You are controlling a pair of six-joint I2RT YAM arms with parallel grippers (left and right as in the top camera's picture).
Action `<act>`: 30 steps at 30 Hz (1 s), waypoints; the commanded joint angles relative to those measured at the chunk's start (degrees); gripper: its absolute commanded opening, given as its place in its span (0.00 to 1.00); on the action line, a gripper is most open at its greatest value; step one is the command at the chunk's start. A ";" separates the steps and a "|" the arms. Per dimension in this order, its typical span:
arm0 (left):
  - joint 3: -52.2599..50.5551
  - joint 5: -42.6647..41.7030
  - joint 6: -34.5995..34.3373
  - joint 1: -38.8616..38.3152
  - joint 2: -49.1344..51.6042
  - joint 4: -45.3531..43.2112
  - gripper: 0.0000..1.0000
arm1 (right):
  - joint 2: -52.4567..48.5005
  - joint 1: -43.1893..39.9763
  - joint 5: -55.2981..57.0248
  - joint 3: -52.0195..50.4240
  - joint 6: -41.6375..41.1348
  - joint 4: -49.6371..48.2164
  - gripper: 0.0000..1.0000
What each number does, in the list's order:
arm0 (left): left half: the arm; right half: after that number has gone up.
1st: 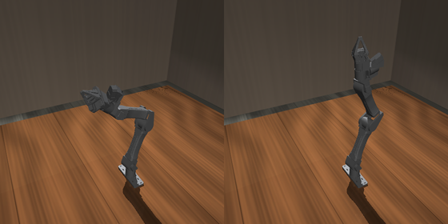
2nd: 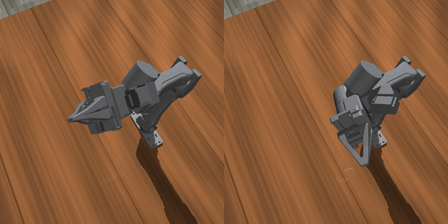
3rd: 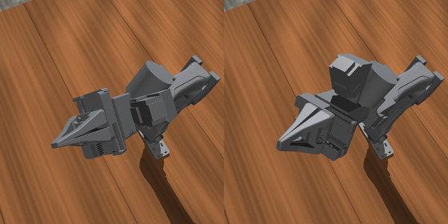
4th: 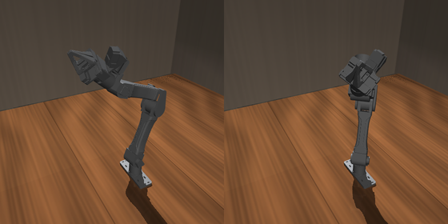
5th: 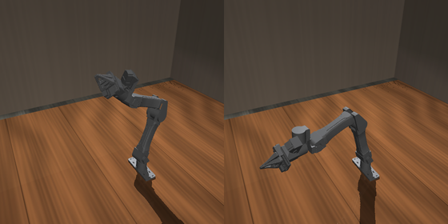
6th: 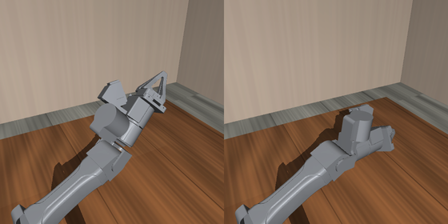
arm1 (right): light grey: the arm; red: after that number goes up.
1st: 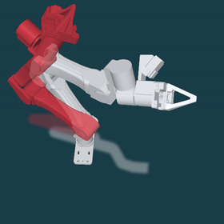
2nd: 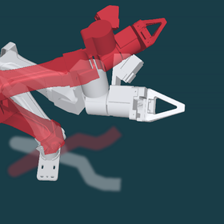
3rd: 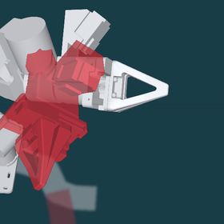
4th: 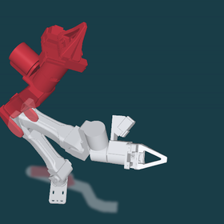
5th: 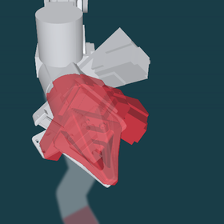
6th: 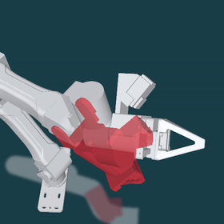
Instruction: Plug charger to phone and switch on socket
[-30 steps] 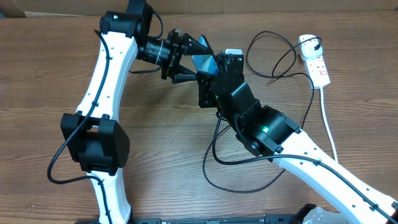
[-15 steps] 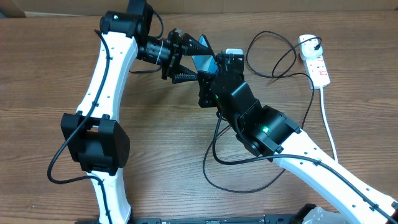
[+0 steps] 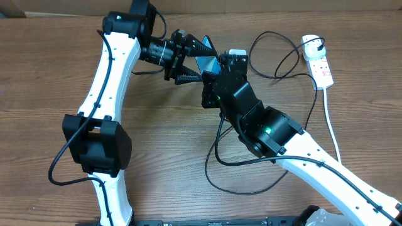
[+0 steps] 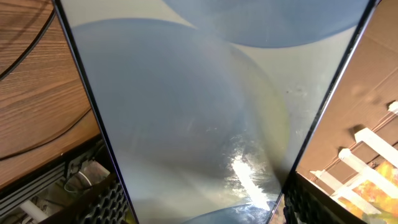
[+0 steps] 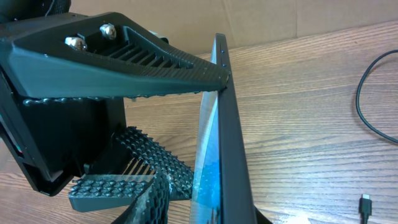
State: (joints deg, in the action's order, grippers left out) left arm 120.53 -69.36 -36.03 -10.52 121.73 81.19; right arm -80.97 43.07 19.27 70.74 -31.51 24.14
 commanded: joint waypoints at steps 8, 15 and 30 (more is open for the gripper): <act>1.14 -2.03 1.77 -0.44 -1.42 -0.02 0.58 | -0.22 -0.46 1.73 1.75 -0.04 -0.04 0.25; 1.14 -2.01 1.95 -0.44 -1.42 -0.02 0.58 | -0.22 -0.46 1.73 1.75 -0.24 -0.07 0.23; 1.14 -1.49 2.64 -1.09 -1.42 -0.07 0.58 | -0.94 -0.46 1.73 1.75 -0.26 -0.11 0.18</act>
State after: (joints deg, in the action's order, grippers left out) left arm 120.53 -69.32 -35.20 -10.52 121.73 81.19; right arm -81.08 42.94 20.34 70.74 -31.55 24.25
